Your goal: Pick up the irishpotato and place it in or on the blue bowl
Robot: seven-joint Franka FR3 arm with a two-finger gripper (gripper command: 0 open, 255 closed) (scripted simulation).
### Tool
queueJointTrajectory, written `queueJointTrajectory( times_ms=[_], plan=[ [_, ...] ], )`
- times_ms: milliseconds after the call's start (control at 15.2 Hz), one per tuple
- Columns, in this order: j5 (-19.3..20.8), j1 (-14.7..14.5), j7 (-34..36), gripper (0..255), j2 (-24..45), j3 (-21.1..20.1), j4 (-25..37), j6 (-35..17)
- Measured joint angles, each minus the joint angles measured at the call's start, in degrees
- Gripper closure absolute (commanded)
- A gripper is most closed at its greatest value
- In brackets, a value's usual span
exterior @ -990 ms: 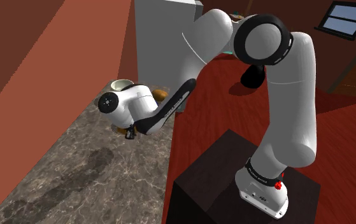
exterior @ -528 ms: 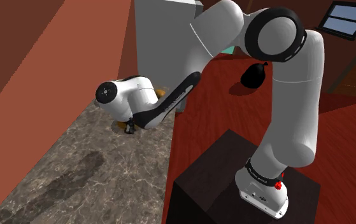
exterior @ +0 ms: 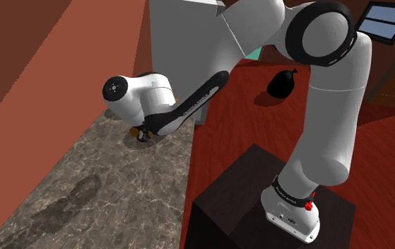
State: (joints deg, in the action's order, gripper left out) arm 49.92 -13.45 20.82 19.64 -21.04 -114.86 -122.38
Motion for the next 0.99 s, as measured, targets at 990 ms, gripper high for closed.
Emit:
queueJointTrajectory(
  times_ms=[990],
  plan=[
    [2.22, 11.39, -14.72, 255, 2.99, 6.89, 5.20, -8.95]
  ],
)
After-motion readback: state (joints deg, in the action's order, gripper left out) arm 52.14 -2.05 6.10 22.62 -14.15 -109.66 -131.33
